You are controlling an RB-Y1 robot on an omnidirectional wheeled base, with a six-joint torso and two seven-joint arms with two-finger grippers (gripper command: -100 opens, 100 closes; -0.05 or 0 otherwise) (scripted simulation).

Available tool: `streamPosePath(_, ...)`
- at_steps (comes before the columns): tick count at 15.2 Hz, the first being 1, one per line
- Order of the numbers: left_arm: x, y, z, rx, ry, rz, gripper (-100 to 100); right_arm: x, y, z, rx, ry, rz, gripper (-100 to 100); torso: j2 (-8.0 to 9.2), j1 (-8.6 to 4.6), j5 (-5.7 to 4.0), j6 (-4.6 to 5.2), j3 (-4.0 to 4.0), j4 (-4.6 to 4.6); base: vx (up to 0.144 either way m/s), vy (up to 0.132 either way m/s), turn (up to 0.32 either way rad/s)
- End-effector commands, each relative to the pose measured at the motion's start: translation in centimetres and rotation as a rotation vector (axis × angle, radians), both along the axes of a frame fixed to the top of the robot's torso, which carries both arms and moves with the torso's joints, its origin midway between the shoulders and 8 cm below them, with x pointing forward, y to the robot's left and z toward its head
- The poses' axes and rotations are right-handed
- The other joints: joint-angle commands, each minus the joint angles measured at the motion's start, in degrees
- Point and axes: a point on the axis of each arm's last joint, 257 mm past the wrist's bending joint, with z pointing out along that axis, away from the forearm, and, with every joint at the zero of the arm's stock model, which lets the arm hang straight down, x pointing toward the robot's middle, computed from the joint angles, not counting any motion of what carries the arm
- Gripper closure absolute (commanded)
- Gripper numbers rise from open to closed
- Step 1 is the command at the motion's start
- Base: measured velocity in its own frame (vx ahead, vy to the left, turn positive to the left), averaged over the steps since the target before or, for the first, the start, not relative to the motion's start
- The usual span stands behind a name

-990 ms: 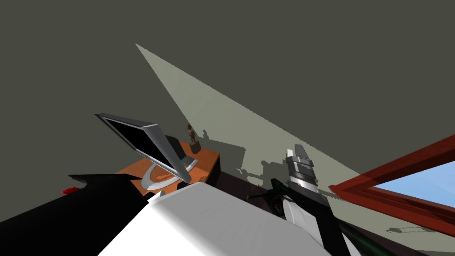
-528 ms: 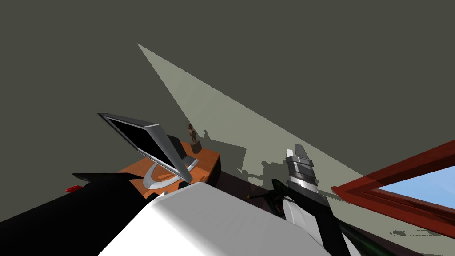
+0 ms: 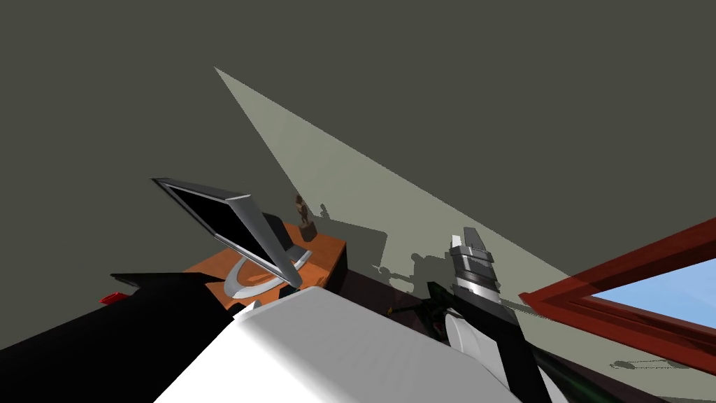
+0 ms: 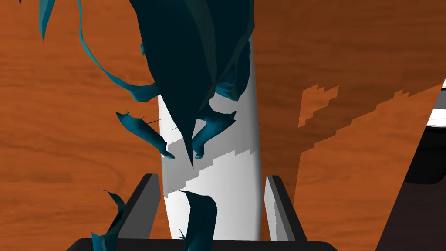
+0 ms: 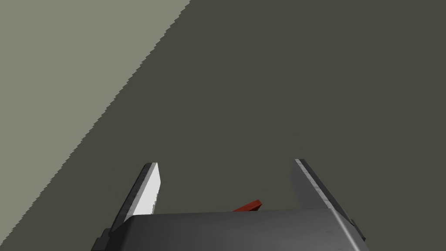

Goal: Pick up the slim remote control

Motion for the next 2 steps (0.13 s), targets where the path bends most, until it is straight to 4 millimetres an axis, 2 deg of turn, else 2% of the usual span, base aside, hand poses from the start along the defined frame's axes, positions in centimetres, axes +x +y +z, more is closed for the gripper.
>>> streamPosePath(1,-0.11,0.42,0.74,-0.002,0.002,0.006,100,0.0,0.0,0.0,0.0,0.0,0.0,0,0.0,0.0,0.0,0.0,0.0,0.0,0.012,-0.035,-0.052)
streamPosePath(2,-0.13,0.23,0.37,0.001,0.0,0.003,100,0.0,0.0,0.0,0.0,0.0,0.0,0,-0.02,-0.07,-0.01,0.02,-0.01,0.0,0.007,-0.019,-0.013)
